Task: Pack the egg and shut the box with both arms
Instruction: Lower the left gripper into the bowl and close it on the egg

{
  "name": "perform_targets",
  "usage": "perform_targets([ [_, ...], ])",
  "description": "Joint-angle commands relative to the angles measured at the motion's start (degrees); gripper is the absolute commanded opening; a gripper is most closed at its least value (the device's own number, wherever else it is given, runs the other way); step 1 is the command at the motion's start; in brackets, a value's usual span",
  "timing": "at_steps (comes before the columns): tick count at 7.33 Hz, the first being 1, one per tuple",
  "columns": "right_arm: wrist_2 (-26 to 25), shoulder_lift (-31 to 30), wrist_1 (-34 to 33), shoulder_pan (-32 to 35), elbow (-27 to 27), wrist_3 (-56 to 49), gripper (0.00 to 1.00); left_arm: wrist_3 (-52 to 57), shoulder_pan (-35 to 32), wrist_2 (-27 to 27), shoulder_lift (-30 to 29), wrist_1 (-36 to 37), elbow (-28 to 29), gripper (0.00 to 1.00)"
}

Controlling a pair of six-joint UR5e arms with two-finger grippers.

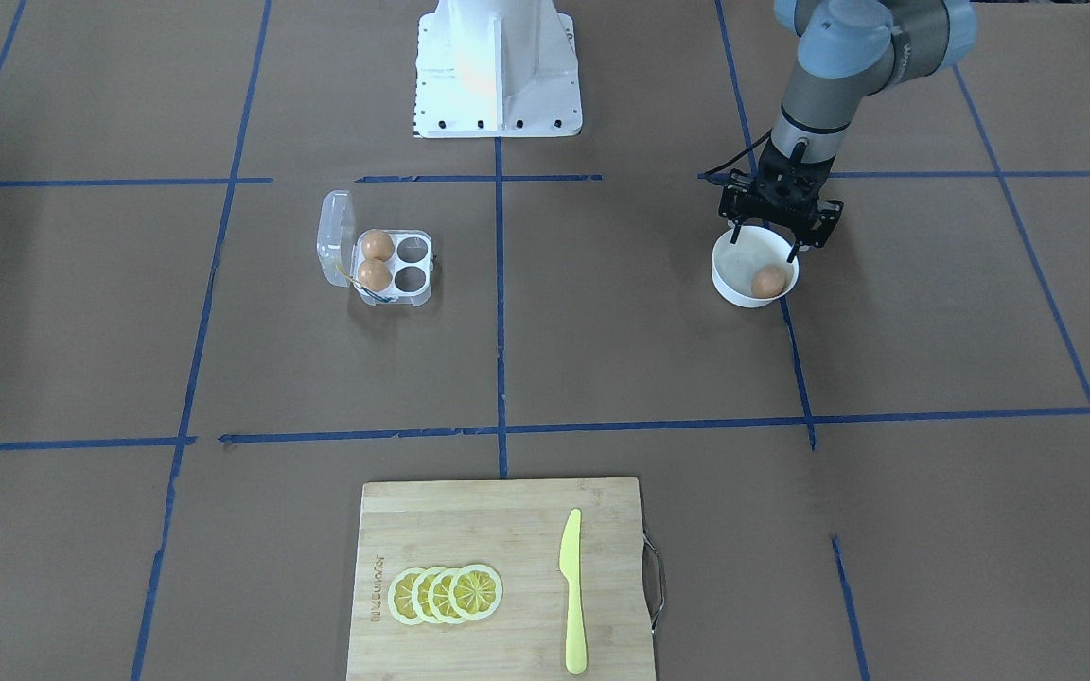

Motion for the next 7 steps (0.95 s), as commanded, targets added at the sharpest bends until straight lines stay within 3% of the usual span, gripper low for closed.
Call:
perform_targets([
  [1, 0.0, 0.1, 0.0, 0.0, 0.1, 0.0, 1.0, 0.4, 0.3, 0.7, -0.7, 1.0, 0.7, 0.79],
  [7, 0.2, 0.0, 0.0, 0.0, -0.6, -0.1, 1.0, 0.9, 0.9, 0.8, -3.7, 1.0, 5.0, 0.74],
])
